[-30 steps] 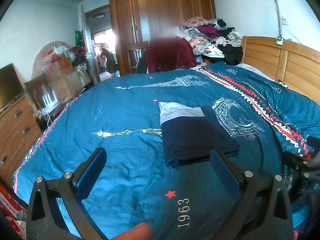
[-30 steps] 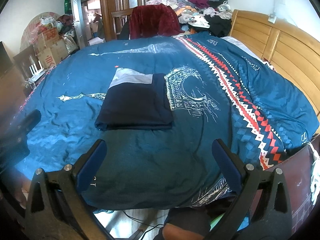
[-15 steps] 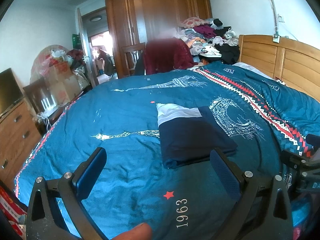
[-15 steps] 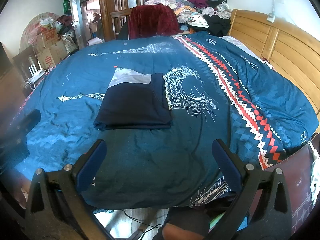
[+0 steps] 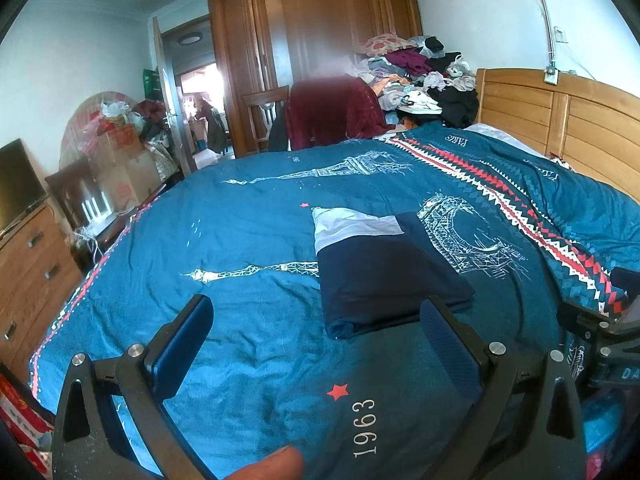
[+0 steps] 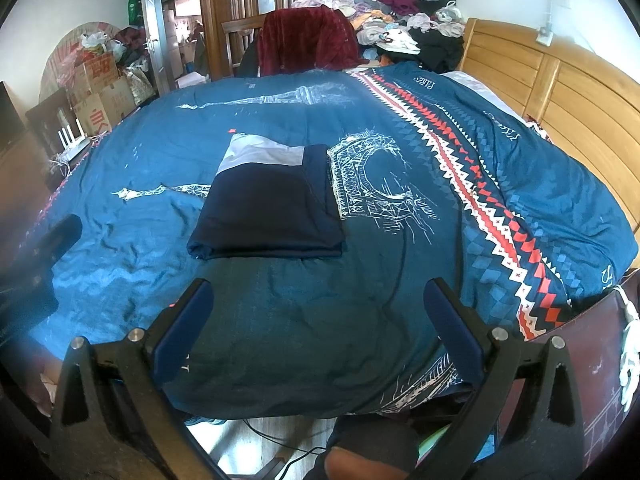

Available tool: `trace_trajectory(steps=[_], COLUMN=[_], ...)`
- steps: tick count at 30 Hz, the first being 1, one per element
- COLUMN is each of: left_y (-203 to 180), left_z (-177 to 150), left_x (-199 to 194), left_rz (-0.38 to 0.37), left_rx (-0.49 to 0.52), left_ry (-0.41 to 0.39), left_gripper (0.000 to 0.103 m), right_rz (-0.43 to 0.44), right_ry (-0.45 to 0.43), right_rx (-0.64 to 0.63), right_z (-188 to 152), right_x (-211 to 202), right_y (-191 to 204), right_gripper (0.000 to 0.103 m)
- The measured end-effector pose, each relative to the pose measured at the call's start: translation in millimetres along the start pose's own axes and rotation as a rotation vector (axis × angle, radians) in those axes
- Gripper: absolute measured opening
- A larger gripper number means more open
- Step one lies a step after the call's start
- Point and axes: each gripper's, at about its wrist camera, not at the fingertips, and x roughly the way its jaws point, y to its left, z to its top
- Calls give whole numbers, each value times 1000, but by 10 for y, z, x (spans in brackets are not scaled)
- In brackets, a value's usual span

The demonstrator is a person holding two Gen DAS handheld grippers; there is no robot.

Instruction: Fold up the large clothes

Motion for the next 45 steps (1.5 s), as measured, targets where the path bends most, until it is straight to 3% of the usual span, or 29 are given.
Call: trace_trajectory(steps=[45], left_y=[68], left_z=[-46], left_x=[57], left_rz=[-14], left_rx=[-13], left_ry=[7], left_gripper=[103], right_rz=[-11], right_ry=[-12], right_rx=[-2], right_z=[14], right_x=[45], right_y=[10], right_gripper=[103])
